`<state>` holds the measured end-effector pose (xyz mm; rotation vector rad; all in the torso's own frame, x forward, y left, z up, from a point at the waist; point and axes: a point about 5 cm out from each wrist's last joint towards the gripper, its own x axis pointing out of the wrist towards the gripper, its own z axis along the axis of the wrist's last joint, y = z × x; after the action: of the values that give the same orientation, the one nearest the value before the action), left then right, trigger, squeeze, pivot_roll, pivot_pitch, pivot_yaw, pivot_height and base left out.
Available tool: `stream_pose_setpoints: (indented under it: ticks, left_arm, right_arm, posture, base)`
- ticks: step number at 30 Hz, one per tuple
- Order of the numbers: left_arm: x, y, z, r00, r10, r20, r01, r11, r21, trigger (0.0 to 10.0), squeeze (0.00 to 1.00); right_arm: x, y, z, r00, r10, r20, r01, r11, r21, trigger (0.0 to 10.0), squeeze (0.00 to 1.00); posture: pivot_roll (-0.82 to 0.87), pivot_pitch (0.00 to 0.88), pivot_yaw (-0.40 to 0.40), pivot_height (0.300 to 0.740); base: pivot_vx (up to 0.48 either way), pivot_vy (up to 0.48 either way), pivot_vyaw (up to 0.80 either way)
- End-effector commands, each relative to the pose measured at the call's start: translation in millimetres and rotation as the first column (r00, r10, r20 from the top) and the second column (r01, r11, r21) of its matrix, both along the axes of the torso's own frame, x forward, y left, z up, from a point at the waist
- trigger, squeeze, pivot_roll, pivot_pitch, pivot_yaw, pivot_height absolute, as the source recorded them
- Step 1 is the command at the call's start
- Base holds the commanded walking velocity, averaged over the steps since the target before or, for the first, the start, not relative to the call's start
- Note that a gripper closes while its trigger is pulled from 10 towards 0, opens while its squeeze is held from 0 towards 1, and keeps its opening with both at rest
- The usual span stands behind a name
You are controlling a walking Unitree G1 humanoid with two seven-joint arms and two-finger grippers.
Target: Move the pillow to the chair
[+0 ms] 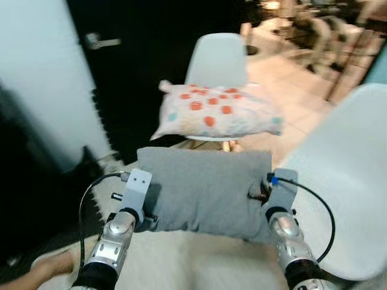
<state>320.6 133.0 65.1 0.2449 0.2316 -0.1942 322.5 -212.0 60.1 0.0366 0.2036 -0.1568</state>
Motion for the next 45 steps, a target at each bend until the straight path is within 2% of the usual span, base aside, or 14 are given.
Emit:
stream_pose_setpoints:
  ticks: [1, 3, 4, 7, 10, 13, 17, 23, 28, 36, 40, 45]
  left_arm:
    - [1.0, 0.8, 5, 0.999, -0.024, 0.030, 0.023, 0.999, 0.030, 10.0, 0.00]
    - [1.8, -2.7, 7, 0.999, -0.040, 0.033, 0.040, 0.999, 0.017, 10.0, 0.00]
    - [2.8, -5.3, 9, 0.999, -0.039, 0.032, 0.040, 0.999, -0.026, 10.0, 0.00]
    - [4.1, -9.9, 9, 1.000, -0.020, 0.012, 0.021, 0.996, -0.091, 10.0, 0.00]
    - [3.0, -11.8, 9, 1.000, -0.025, 0.010, 0.026, 0.996, -0.089, 10.0, 0.00]
    - [-1.3, -16.2, 8, 0.995, -0.095, 0.014, 0.095, 0.995, -0.042, 10.0, 0.00]
    - [-2.6, -19.0, 5, 0.997, -0.081, 0.003, 0.082, 0.994, -0.071, 10.0, 0.00]
    - [-0.9, -21.2, 10, 0.998, -0.067, 0.005, 0.067, 0.993, -0.102, 10.0, 0.00]
    - [-3.4, -14.9, 6, 0.999, -0.053, -0.002, 0.052, 0.996, -0.073, 10.0, 0.00]
    - [0.1, -13.6, 13, 0.999, -0.026, 0.023, 0.028, 0.992, -0.122, 10.0, 0.00]
    - [4.5, -8.9, 19, 0.999, 0.012, 0.037, -0.008, 0.991, -0.130, 10.0, 0.00]
    - [5.2, -4.2, 23, 0.998, 0.035, 0.044, -0.026, 0.981, -0.193, 10.0, 0.00]
  right_arm:
    - [0.4, 13.5, -1, 0.998, 0.060, 0.008, -0.060, 0.998, -0.008, 10.0, 0.00]
    - [-0.1, 17.4, -3, 0.997, 0.079, -0.001, -0.079, 0.997, -0.009, 10.0, 0.00]
    - [-1.6, 19.4, -6, 0.997, 0.074, -0.014, -0.074, 0.997, -0.013, 10.0, 0.00]
    - [-10.0, 13.1, -15, 0.999, -0.010, -0.045, 0.009, 1.000, -0.014, 10.0, 0.00]
    - [-12.7, 10.9, -17, 0.999, -0.021, -0.050, 0.020, 1.000, -0.018, 10.0, 0.00]
    - [-14.9, 10.4, -18, 0.998, -0.021, -0.055, 0.020, 0.999, -0.026, 10.0, 0.00]
    - [-16.4, 9.6, -18, 0.998, -0.023, -0.057, 0.021, 0.999, -0.029, 10.0, 0.00]
    - [-20.5, 7.3, -24, 0.995, -0.045, -0.094, 0.039, 0.997, -0.062, 10.0, 0.00]
    - [-19.7, 9.6, -20, 0.996, -0.053, -0.069, 0.050, 0.997, -0.054, 10.0, 0.00]
    - [-15.2, 10.4, -15, 0.998, -0.022, -0.055, 0.020, 0.999, -0.046, 10.0, 0.00]
    - [-9.1, 21.6, -13, 0.996, 0.064, -0.058, -0.066, 0.998, -0.018, 10.0, 0.00]
    - [-7.0, 26.0, -11, 0.996, 0.074, -0.057, -0.075, 0.997, -0.015, 10.0, 0.00]
  posture:
    - [0.02, 0.075, 0.069, 0.740]
    - [0.02, 0.075, 0.072, 0.740]
    - [0.01, 0.078, 0.077, 0.740]
    - [0.01, 0.096, 0.077, 0.740]
    - [0.01, 0.100, 0.076, 0.740]
    - [-0.01, 0.104, 0.088, 0.740]
    - [-0.01, 0.109, 0.076, 0.740]
    - [0.01, 0.109, 0.079, 0.740]
    - [-0.01, 0.101, 0.085, 0.740]
    - [0.00, 0.099, 0.079, 0.740]
    - [0.02, 0.116, 0.069, 0.740]
    - [0.02, 0.120, 0.063, 0.740]
  base:
    - [0.000, 0.000, -0.80]
    - [0.000, 0.000, -0.80]
    - [0.000, 0.000, -0.80]
    - [0.000, 0.000, -0.80]
    - [0.000, 0.000, -0.80]
    - [0.000, 0.000, -0.80]
    - [0.000, 0.000, -0.80]
    - [0.000, 0.000, -0.80]
    - [0.000, 0.000, -0.80]
    - [0.000, 0.000, -0.59]
    - [0.000, 0.000, 0.00]
    - [0.000, 0.000, 0.00]
